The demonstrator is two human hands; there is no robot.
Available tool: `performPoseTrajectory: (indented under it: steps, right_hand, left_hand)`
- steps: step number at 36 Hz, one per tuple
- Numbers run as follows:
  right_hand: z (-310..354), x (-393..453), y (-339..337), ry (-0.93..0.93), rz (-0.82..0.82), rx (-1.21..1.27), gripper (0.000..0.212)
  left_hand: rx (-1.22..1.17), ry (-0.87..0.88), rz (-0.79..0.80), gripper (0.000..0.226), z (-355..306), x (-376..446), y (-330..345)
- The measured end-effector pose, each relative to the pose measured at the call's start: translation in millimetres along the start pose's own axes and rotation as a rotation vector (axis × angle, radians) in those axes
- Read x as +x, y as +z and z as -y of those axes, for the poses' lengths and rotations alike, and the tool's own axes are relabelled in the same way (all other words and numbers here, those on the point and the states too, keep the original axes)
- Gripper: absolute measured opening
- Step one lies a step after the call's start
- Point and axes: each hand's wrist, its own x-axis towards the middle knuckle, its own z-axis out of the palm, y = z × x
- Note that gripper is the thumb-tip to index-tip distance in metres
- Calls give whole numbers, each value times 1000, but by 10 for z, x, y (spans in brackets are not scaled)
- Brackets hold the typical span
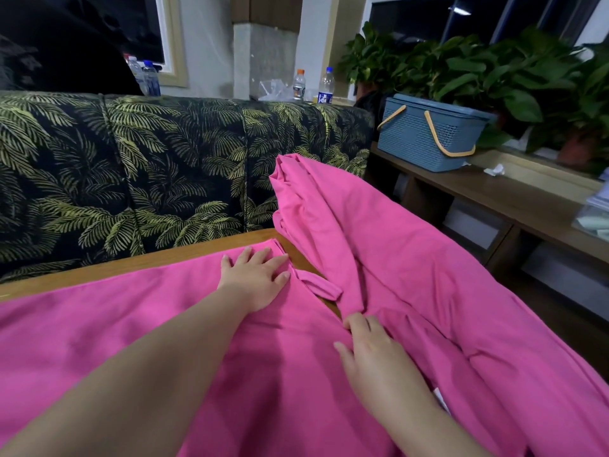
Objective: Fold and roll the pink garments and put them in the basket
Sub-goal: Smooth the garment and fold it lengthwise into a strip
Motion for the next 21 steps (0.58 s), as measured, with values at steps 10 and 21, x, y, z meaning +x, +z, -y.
performPoseTrajectory:
  steps: [10, 21]
  right_hand:
    - [45, -35, 263, -27, -240, 13, 38]
    - [2, -12, 300, -75, -272, 72, 40]
  left_hand:
    - [-29, -132, -168, 37, 88, 352, -155]
    - [-269, -128, -407, 22, 81, 480, -129]
